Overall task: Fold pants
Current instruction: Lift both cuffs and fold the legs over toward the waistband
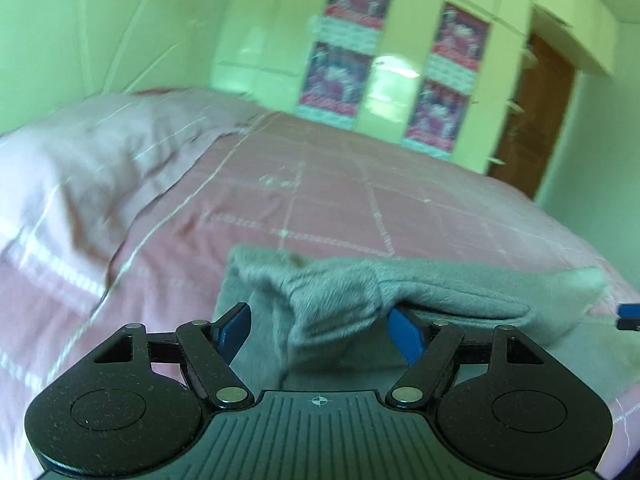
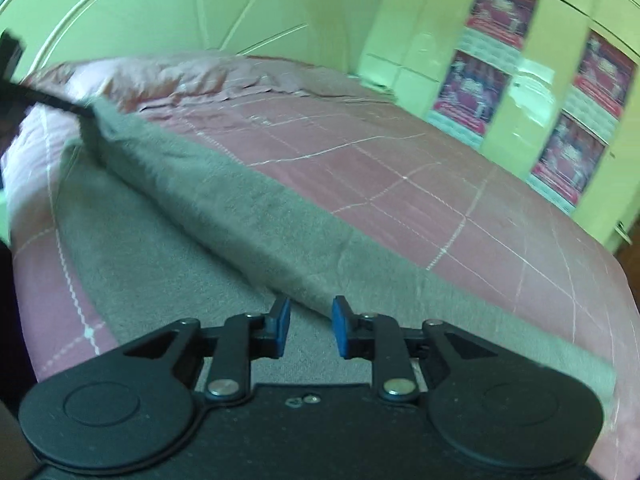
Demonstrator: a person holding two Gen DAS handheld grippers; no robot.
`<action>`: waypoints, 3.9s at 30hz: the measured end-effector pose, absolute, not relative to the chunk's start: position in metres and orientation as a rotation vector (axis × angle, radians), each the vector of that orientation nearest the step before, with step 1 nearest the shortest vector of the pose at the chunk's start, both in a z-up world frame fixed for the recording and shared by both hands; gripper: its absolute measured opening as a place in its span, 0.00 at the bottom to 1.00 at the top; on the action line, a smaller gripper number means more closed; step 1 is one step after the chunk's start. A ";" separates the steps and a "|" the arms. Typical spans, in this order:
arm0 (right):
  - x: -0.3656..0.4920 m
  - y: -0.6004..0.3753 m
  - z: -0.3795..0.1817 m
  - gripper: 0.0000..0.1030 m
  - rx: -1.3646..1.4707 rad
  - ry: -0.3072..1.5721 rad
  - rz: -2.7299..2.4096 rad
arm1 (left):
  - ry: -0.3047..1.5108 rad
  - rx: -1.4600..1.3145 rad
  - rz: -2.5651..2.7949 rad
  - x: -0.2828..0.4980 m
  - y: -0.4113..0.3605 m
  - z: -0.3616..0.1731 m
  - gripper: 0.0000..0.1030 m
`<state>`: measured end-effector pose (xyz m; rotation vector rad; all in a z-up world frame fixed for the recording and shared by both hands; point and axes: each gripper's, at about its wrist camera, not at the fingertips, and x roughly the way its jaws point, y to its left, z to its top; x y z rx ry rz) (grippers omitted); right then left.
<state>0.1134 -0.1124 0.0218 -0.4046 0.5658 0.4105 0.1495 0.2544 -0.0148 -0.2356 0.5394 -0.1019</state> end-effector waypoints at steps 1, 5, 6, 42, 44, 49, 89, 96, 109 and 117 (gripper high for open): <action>0.111 -0.115 0.021 0.13 -0.382 0.564 0.409 | 0.551 -0.277 -0.076 0.145 0.254 -0.018 0.73; 0.098 -0.116 0.017 0.14 -0.340 0.561 0.417 | 0.569 -0.400 -0.030 0.133 0.251 -0.029 0.73; 0.097 -0.115 0.016 0.14 -0.346 0.558 0.417 | 0.566 -0.414 -0.032 0.130 0.250 -0.029 0.73; 0.202 -0.207 -0.045 0.00 0.647 0.721 0.129 | 0.571 -0.855 -0.107 0.178 0.258 -0.078 0.20; 0.191 -0.200 -0.017 0.00 0.570 0.647 0.169 | 0.553 -0.799 -0.137 0.194 0.265 -0.051 0.20; 0.151 -0.186 0.039 0.00 0.488 0.488 0.256 | 0.469 -0.703 -0.223 0.220 0.285 0.013 0.20; 0.081 -0.226 -0.067 0.00 0.682 0.690 0.134 | 0.644 -0.605 -0.220 0.181 0.309 -0.069 0.19; 0.081 -0.234 -0.082 0.02 0.674 0.754 0.105 | 0.751 -0.562 -0.203 0.191 0.313 -0.082 0.20; 0.062 -0.244 -0.071 0.10 0.676 0.715 0.105 | 0.630 -0.401 0.047 0.170 0.306 -0.044 0.65; 0.065 -0.249 -0.072 0.14 0.700 0.699 0.101 | 0.628 -0.582 0.027 0.143 0.316 -0.056 0.59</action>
